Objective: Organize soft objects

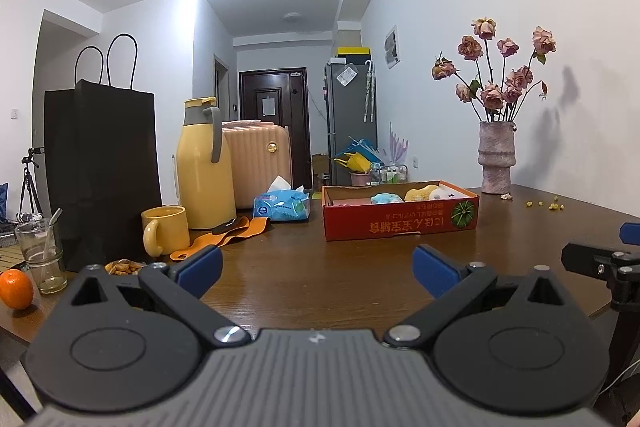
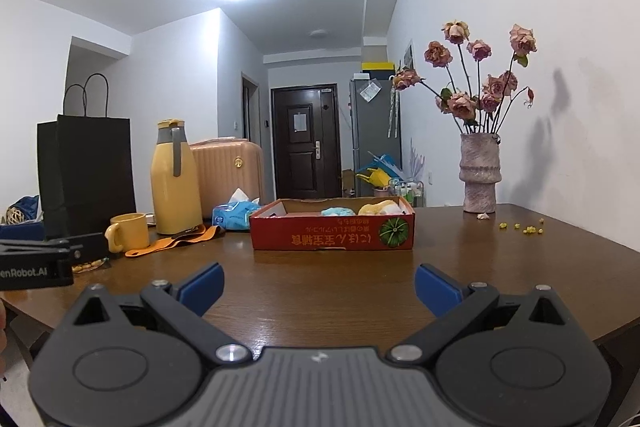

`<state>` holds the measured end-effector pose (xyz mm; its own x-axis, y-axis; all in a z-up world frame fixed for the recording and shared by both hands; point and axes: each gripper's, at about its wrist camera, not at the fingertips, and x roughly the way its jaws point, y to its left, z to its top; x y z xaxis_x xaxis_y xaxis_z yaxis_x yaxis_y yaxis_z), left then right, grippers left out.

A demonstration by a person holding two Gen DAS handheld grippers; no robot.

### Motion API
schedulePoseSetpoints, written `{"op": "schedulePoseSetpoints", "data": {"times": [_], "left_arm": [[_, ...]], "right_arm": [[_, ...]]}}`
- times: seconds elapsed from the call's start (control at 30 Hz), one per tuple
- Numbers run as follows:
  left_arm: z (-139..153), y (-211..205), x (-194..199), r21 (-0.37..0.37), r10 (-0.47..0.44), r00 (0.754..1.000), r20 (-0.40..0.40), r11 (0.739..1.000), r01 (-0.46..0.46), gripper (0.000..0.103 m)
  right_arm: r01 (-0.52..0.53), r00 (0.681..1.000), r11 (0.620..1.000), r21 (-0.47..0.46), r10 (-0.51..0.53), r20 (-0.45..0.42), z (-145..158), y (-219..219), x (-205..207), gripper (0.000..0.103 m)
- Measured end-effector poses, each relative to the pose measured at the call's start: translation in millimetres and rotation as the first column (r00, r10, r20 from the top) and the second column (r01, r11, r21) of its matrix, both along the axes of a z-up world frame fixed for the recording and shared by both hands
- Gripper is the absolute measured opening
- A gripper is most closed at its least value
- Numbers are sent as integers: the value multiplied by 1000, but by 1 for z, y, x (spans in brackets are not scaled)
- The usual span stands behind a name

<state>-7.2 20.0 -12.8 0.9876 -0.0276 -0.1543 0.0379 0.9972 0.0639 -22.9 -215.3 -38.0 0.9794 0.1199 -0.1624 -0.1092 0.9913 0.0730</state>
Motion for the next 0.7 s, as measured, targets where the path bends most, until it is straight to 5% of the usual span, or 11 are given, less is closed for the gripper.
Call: {"op": "schedulePoseSetpoints", "data": {"times": [0.7], "left_arm": [[-1,1,1,6,1,1000,-1,1000,-1,103]], "right_arm": [[2,1000,1000,6,-2,0,0,-3,1,102]]}}
